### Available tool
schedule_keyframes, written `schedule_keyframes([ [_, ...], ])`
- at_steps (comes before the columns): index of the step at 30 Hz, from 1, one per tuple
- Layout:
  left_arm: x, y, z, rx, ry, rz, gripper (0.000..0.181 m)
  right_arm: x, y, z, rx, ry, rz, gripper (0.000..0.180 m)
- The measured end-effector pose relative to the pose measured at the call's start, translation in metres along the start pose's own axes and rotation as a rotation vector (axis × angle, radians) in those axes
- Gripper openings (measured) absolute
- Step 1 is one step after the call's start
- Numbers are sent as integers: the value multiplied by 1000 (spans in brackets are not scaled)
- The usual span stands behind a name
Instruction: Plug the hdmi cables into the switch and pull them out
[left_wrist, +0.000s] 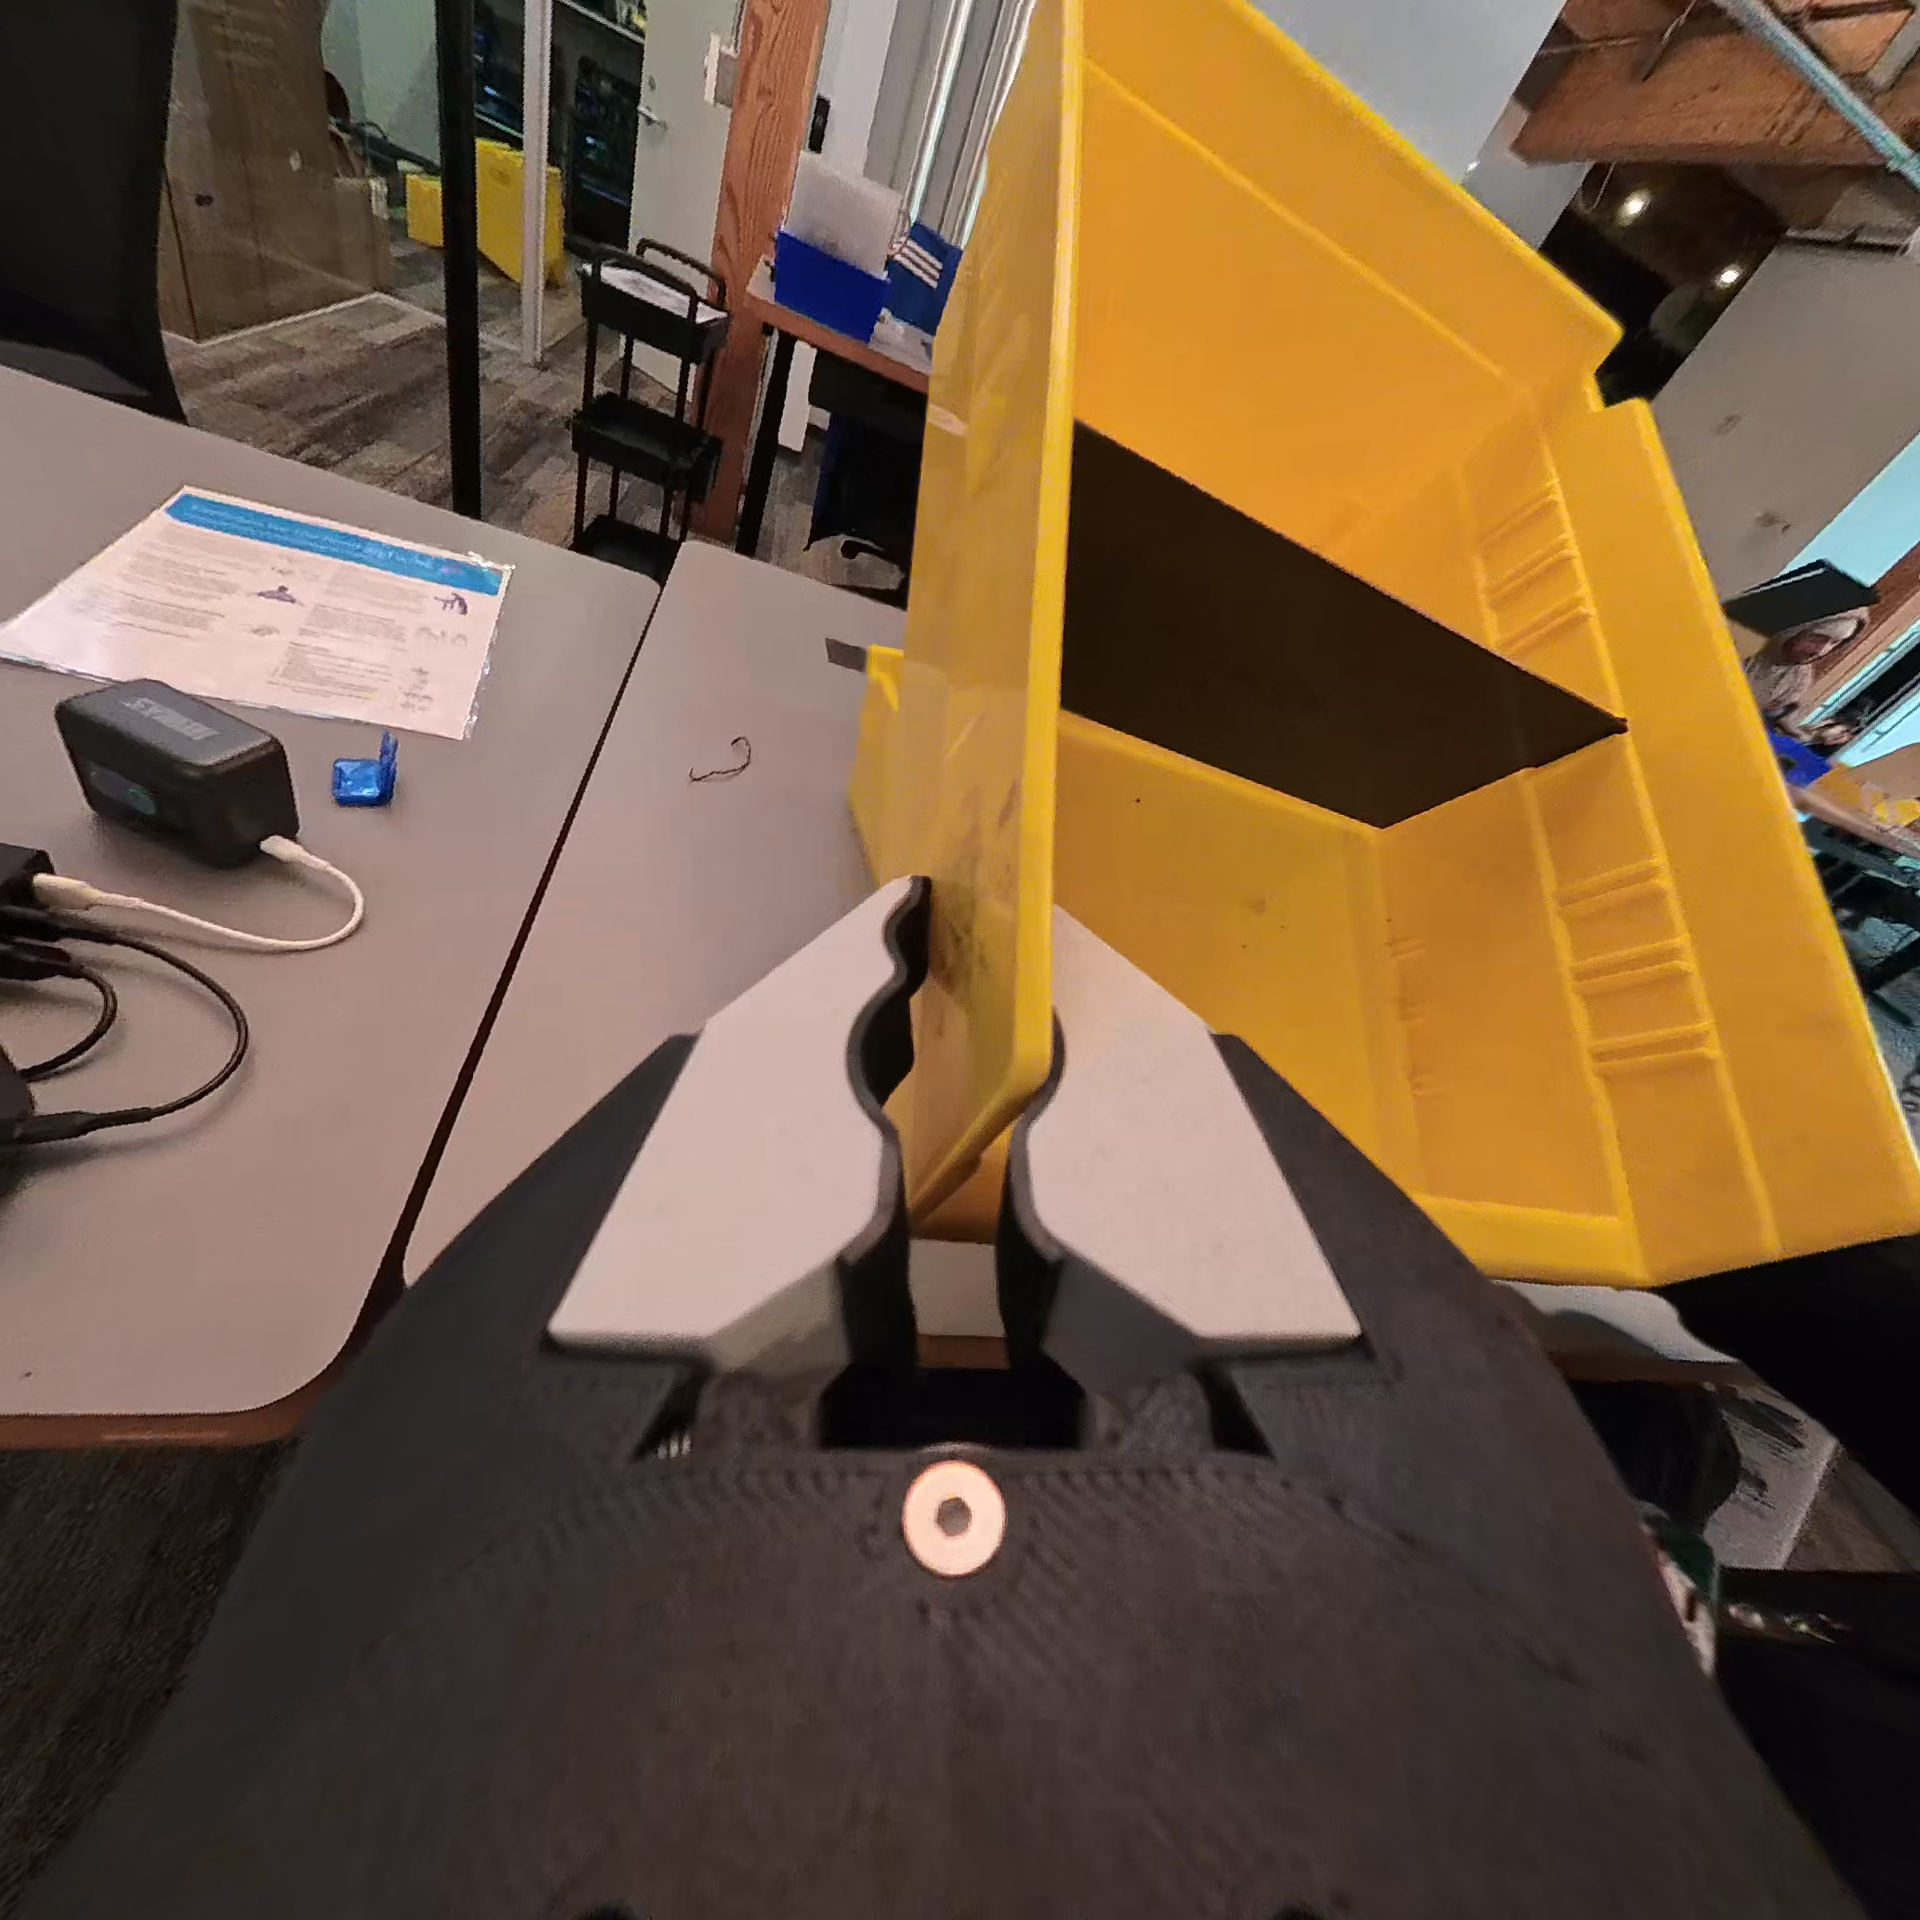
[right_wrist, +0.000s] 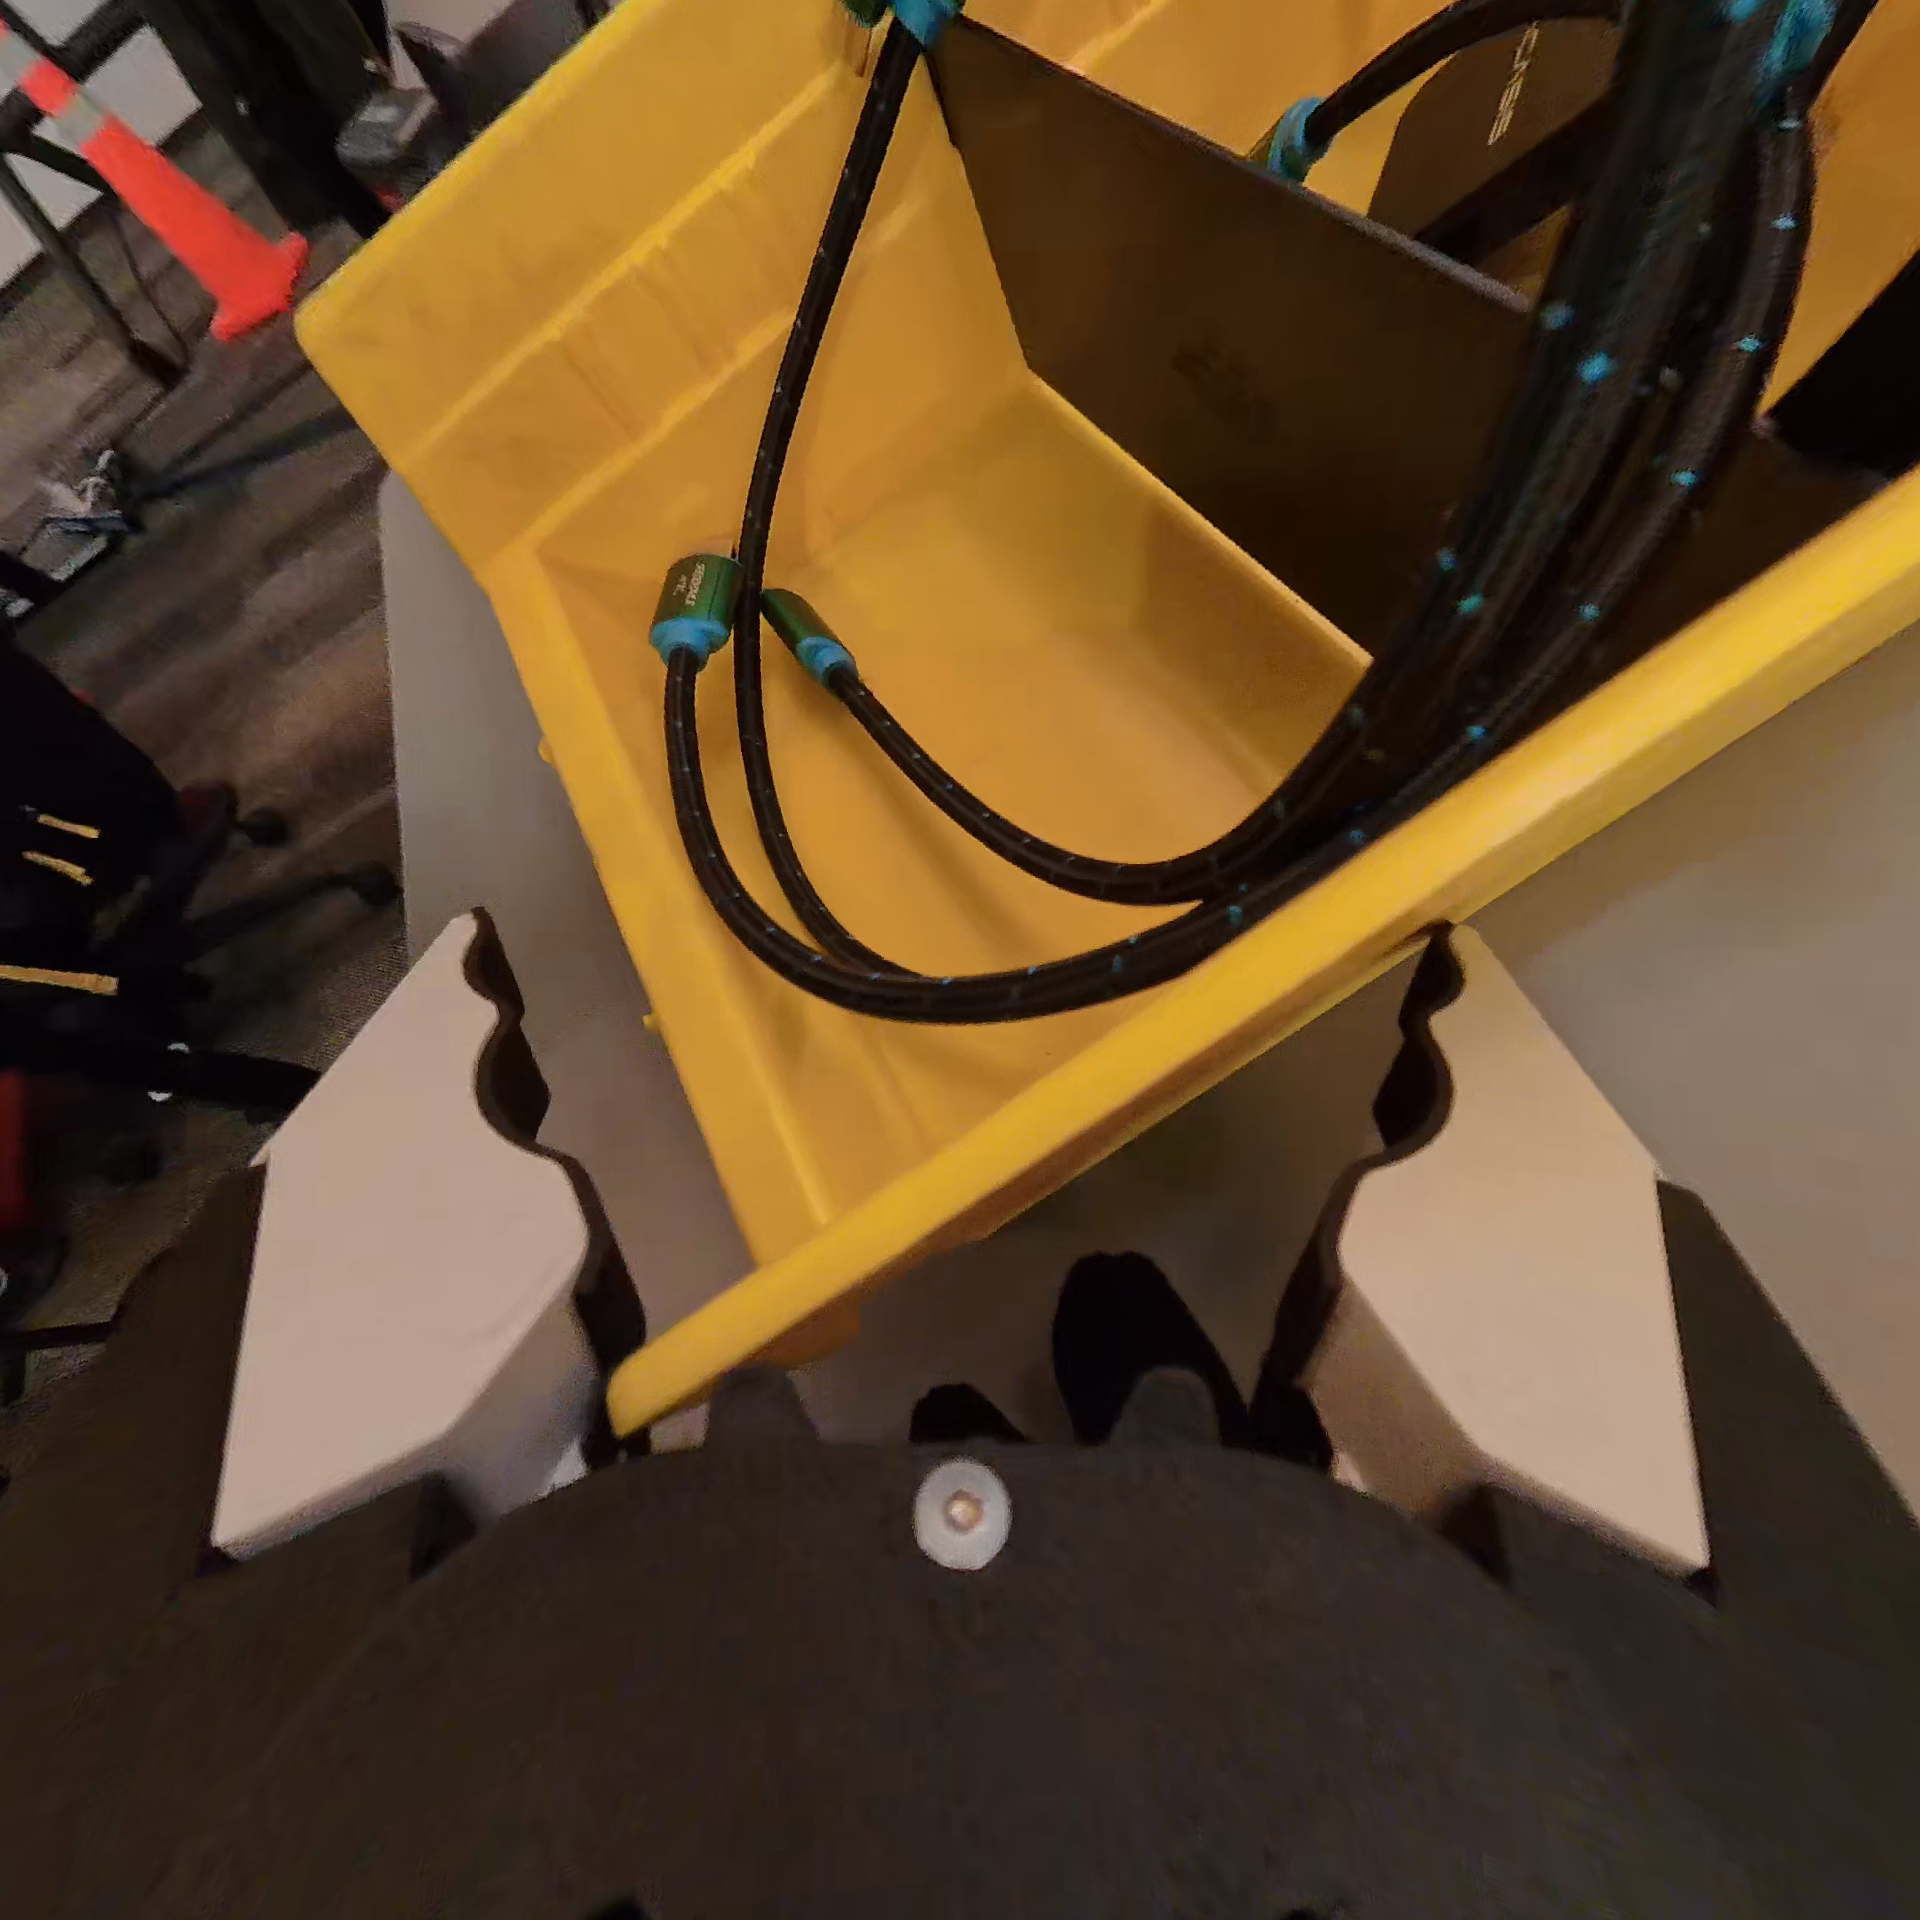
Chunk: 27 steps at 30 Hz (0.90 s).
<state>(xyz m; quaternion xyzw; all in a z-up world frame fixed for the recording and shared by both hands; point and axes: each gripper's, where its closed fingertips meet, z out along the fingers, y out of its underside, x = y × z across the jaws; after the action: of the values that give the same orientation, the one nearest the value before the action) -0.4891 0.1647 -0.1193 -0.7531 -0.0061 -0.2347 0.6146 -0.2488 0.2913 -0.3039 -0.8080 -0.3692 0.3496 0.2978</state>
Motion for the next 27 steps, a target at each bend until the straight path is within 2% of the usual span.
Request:
schedule_keyframes([
  [5, 14, -4, 2, 1, 28, 12, 6, -38, -20, 9, 67, -253, 120, 157],
  [10, 30, -1, 13, -18, 47, 35, 6, -54, -2, -1, 3, -281, 31, 150],
  [13, 37, 0, 19, -24, 55, 37, 6, -83, 8, 0, -23, -364, 32, 140],
  [15, 41, -1, 19, -24, 54, 44, 6, -99, 15, 7, -40, -360, -20, 155],
  [18, 48, -7, 17, -15, 56, 58, 7, -116, 22, 7, -63, -413, -90, 143],
  [20, 54, -11, 18, -10, 66, 62, 7, -116, 19, 0, -38, -436, -39, 138],
  [23, 65, -14, 24, -10, 86, 83, 7, -99, 15, -20, 5, -380, -30, 130],
  [27, 87, -7, 46, -35, 130, 143, 7, -70, 9, -70, 88, -295, -6, 129],
])
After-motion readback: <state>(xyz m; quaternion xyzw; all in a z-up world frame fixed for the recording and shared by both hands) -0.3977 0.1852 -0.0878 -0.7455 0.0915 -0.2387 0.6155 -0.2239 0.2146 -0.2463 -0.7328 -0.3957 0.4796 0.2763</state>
